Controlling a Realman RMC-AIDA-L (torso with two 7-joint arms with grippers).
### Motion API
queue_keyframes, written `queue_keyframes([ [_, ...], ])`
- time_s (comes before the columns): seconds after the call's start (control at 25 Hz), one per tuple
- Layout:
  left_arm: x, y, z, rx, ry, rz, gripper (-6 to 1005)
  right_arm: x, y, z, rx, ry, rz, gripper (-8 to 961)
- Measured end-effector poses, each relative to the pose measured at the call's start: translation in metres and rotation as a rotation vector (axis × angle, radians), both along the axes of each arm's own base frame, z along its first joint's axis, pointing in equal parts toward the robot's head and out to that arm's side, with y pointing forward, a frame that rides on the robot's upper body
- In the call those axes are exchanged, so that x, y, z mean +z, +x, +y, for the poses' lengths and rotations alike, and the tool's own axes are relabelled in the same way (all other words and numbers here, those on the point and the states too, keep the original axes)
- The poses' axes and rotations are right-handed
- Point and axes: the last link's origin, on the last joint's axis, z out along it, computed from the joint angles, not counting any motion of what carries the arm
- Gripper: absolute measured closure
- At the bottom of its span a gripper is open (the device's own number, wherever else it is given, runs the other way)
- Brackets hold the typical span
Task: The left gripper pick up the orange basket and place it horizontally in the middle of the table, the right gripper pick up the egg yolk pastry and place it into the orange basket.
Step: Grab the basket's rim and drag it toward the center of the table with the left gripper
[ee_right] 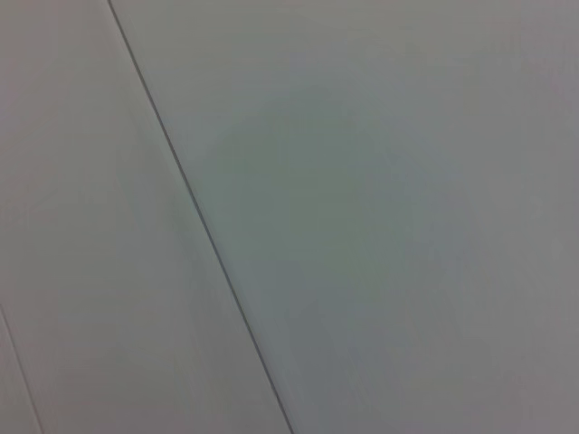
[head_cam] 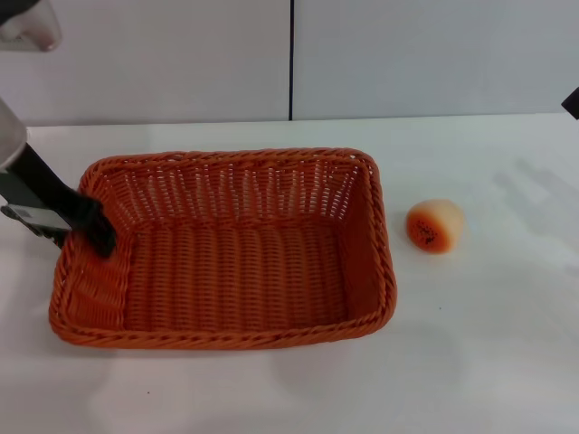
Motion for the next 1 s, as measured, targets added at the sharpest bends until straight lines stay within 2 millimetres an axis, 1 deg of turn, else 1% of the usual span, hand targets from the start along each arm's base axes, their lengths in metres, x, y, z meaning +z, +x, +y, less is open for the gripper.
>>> queue_keyframes([
  [0.08, 0.008, -0.001, 0.001, -0.016, 0.033, 0.006, 569, 0.001, 0.000, 0.001, 0.000, 0.000, 0.000, 441],
  [0.2, 0.013, -0.001, 0.002, -0.027, 0.049, 0.008, 434, 0.001, 0.000, 0.002, -0.001, 0.001, -0.001, 441],
  [0.24, 0.021, -0.002, 0.003, -0.045, 0.068, 0.017, 389, 0.001, 0.000, 0.002, 0.000, 0.000, -0.003, 441],
  [0.4, 0.027, -0.003, 0.003, -0.068, 0.085, 0.021, 322, 0.003, -0.001, 0.003, 0.003, 0.004, -0.013, 441],
  [0.52, 0.037, 0.001, 0.002, -0.192, 0.135, 0.032, 273, 0.006, 0.001, 0.003, -0.005, 0.004, -0.012, 442],
  [0.6, 0.038, 0.001, 0.002, -0.206, 0.140, 0.032, 239, 0.008, 0.002, 0.003, -0.016, 0.000, -0.006, 442],
  [0.68, 0.042, 0.003, 0.000, -0.263, 0.178, -0.005, 206, 0.011, 0.004, 0.005, -0.029, -0.006, -0.001, 442],
  [0.8, 0.042, 0.003, -0.001, -0.273, 0.189, -0.035, 206, 0.016, 0.005, 0.007, -0.044, -0.018, 0.001, 442],
  [0.84, 0.043, 0.004, -0.003, -0.289, 0.200, -0.085, 206, 0.019, 0.006, 0.008, -0.048, -0.035, -0.015, 442],
  [0.88, 0.043, 0.004, -0.003, -0.289, 0.200, -0.085, 206, 0.019, 0.006, 0.008, -0.048, -0.035, -0.015, 442],
  [0.96, 0.058, 0.005, -0.009, -0.359, 0.266, -0.189, 205, 0.025, 0.011, 0.010, -0.080, -0.116, -0.073, 442],
  [1.0, 0.058, 0.005, -0.009, -0.359, 0.266, -0.189, 205, 0.025, 0.011, 0.010, -0.080, -0.116, -0.073, 442],
])
